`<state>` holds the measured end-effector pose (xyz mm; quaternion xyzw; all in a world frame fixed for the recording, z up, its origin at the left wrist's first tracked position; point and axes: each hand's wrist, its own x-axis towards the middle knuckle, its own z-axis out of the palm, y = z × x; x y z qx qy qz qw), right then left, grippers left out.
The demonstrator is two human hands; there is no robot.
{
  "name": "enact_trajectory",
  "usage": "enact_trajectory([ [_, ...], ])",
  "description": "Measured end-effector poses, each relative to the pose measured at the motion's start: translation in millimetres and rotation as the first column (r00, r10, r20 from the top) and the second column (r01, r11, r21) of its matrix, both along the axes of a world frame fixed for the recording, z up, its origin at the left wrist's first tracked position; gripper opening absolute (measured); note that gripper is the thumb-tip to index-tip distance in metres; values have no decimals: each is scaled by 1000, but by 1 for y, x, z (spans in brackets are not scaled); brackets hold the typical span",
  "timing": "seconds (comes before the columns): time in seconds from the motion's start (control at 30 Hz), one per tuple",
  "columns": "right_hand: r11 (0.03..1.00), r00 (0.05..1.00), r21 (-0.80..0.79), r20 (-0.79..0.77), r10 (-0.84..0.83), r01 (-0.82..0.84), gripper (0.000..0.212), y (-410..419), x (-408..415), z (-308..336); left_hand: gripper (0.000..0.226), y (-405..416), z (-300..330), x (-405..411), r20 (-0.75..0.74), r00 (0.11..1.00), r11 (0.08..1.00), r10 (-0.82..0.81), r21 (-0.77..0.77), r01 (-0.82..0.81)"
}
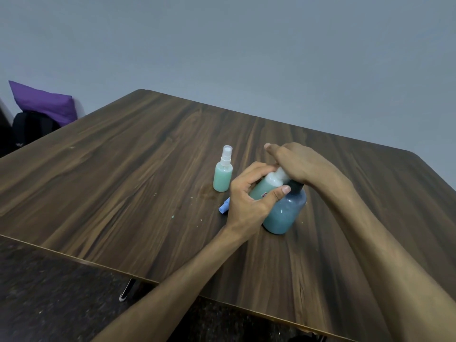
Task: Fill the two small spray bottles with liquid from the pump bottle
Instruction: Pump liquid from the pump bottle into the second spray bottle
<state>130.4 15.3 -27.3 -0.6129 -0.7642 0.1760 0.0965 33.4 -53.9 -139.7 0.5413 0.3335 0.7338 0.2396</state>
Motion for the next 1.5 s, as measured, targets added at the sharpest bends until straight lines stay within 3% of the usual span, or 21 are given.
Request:
enact_trajectory([
  [1.5,1000,999,23,-42,6,-6,67,0,1,10,22,0,-2,1,0,1000,999,24,24,-24],
])
